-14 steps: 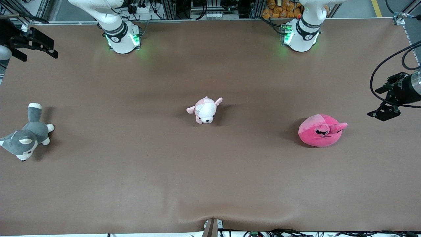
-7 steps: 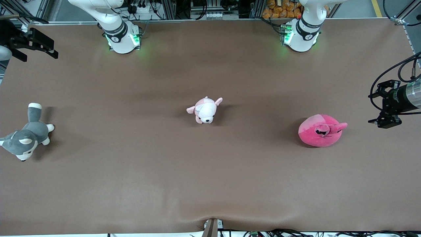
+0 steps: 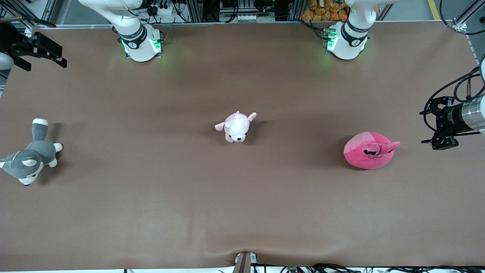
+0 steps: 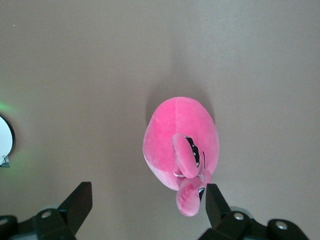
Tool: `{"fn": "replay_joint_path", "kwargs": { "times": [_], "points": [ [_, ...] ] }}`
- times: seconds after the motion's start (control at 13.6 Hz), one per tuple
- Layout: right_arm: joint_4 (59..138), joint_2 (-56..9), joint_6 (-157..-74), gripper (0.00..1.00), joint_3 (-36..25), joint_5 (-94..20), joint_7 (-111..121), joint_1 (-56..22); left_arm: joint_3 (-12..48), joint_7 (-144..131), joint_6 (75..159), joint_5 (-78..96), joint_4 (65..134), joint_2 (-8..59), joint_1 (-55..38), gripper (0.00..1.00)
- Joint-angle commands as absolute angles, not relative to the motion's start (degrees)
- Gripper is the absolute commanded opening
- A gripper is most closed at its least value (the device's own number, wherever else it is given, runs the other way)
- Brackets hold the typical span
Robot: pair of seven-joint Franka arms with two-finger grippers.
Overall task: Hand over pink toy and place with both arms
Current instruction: 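Move the left gripper down toward the pink plush toy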
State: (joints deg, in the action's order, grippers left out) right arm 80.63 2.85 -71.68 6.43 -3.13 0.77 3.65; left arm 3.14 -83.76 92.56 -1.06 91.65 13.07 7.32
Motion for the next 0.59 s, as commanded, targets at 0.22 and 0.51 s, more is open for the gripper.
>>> {"fn": "replay_joint_path", "kwargs": {
  "times": [0.22, 0.51],
  "points": [
    [79.63, 2.46, -71.46, 1.00, 7.12, -3.96, 0.44, 4.83, 3.25, -85.61, 93.43, -3.08, 91.50, 14.50, 7.12, 1.00],
    [79.63, 2.46, -71.46, 1.00, 7.12, -3.96, 0.44, 4.83, 3.25, -85.69, 93.60, -3.08, 91.50, 16.43, 7.03, 1.00]
  ]
}}
